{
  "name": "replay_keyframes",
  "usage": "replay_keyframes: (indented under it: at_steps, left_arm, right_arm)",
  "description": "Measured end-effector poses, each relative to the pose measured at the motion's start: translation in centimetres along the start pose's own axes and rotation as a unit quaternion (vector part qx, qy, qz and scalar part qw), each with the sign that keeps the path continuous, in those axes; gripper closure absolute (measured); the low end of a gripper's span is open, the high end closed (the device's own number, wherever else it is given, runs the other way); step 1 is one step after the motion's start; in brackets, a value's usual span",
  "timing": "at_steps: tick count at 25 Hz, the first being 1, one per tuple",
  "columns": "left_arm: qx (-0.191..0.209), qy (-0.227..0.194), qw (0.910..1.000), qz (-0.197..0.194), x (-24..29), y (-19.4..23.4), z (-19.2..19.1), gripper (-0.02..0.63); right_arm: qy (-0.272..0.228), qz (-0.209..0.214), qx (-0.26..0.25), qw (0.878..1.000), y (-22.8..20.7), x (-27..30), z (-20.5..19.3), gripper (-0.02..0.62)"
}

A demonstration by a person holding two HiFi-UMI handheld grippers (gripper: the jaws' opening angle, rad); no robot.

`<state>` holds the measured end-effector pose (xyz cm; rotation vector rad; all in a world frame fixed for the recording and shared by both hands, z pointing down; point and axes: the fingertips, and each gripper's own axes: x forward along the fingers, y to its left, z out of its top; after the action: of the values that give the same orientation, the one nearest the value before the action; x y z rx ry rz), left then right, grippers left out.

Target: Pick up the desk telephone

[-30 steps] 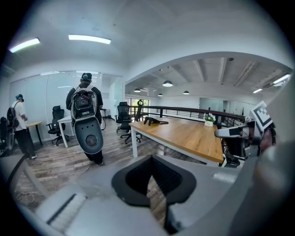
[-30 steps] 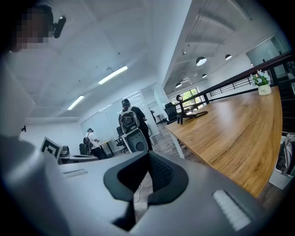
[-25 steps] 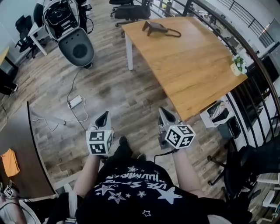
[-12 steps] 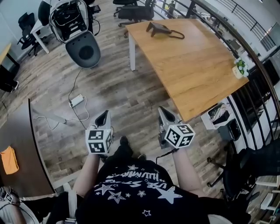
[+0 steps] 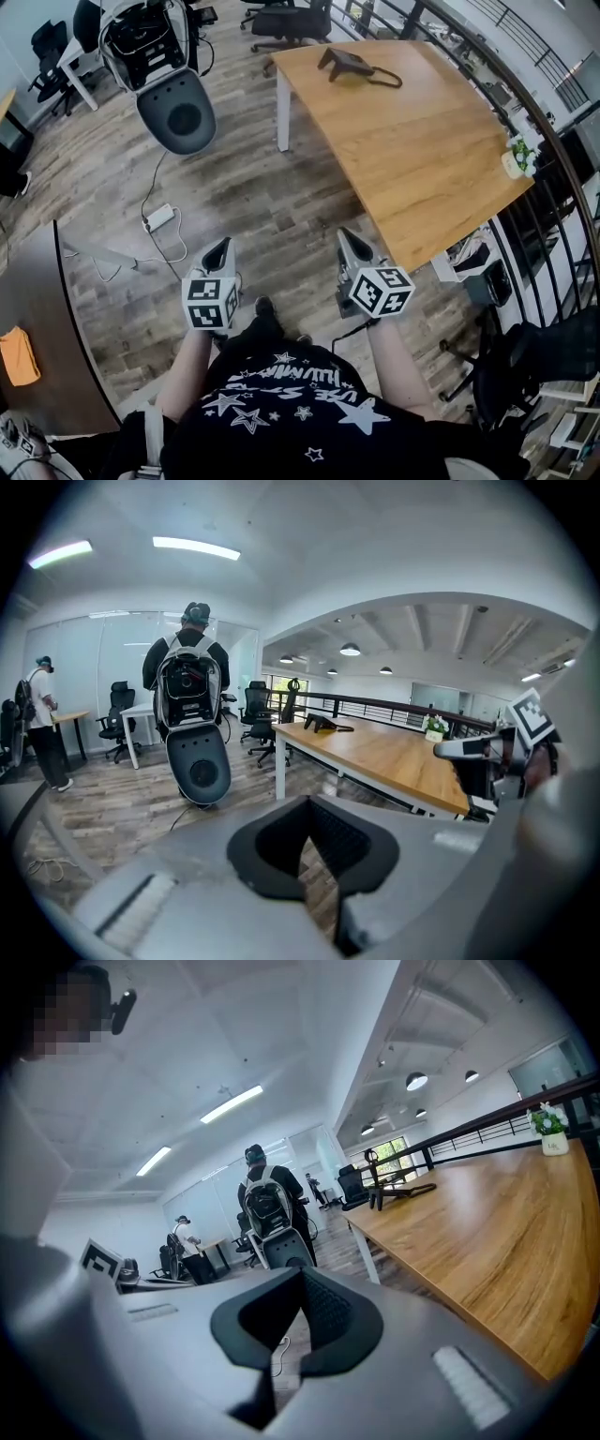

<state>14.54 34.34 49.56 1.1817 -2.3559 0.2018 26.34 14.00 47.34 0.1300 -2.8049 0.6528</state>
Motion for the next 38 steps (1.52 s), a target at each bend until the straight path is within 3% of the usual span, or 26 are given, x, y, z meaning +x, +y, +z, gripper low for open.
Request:
replay_keyframes:
  at_steps: [11, 16, 19, 25, 30, 38]
  left_arm:
    - [-0.014, -0.024, 0.9996, -0.010, 5.0, 7.6, 5.3, 0.604]
    - [-0.010, -0.017, 0.9998, -0.007, 5.9, 11.1, 5.5, 0.604]
    - [-0.031, -0.009, 0.9995, 0.007, 6.9, 13.2, 4.8, 0.604]
    - [-0.043, -0.005, 0.9991, 0.000, 9.9, 14.0, 5.4, 0.604]
    - [-0.036, -0.002, 0.9993, -0.012, 13.8, 14.0, 7.4, 0.604]
    - [-0.036, 0.014, 0.9991, -0.017, 20.6, 15.3, 11.6, 0.604]
  right_arm:
    - [-0.007, -0.018, -0.016, 1.000, 1.2, 10.4, 4.5, 0.595]
    - [0.000, -0.023, -0.008, 1.000, 1.7, 13.0, 4.2, 0.595]
    - [0.002, -0.031, -0.004, 1.000, 0.7, 13.7, 4.1, 0.595]
    - [0.000, -0.041, 0.004, 0.999, -2.2, 16.9, 4.9, 0.595]
    - [0.006, -0.022, 0.008, 1.000, -3.3, 22.3, 6.2, 0.595]
    - [0.004, -0.016, 0.015, 1.000, -7.2, 29.7, 10.9, 0.595]
